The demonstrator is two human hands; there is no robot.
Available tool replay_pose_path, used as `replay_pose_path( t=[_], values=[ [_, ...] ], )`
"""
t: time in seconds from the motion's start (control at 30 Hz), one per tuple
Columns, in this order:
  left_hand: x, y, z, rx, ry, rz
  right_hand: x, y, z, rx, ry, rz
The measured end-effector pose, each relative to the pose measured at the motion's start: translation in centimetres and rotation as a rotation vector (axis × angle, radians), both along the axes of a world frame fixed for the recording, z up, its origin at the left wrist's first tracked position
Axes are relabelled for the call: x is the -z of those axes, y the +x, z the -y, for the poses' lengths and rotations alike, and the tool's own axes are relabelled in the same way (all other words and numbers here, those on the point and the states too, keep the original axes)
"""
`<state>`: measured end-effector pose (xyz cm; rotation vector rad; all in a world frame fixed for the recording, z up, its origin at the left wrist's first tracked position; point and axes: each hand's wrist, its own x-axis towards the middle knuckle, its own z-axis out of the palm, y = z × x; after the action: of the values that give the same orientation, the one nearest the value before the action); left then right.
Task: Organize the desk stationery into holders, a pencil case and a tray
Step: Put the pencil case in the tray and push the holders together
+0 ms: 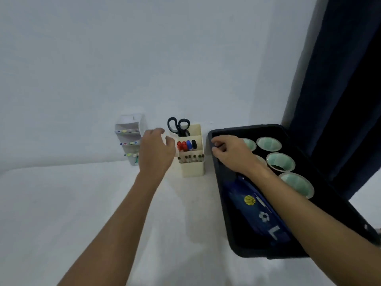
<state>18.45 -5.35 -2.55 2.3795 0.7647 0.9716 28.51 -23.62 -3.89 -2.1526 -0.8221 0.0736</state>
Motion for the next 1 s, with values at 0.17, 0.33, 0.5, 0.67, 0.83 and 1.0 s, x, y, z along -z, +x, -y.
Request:
replay_pose_path(
  t=[0.17,0.33,0.5,0.67,0.83,1.0],
  values=[
    [0.9,-0.6,-9.4,-0.139,-0.21,0.033,-0.6,3.0,-5.9,0.054,0.01,-0.225],
    [3.7,0.0,-14.6,-0.153,-0.527,-0.098,2.2,5.4,-10.1,0.197,-0.054,-0.349],
    [6.3,2.3,-16.2,-0.04,-0.631,0.062,3.4,6.8,-12.3,0.212,0.041,-0.573],
    [6.8,2.6,-15.6,-0.087,-0.571,0.103,4.0,6.7,-12.9,0.181,0.172,-0.802],
    [6.6,3.3,-13.9,-0.039,-0.531,0.075,4.7,6.3,-13.3,0.096,0.171,-0.776],
    [6.8,4.5,-11.8,0.012,-0.529,0.069,4.7,6.2,-13.2,0.055,0.173,-0.755]
  ],
)
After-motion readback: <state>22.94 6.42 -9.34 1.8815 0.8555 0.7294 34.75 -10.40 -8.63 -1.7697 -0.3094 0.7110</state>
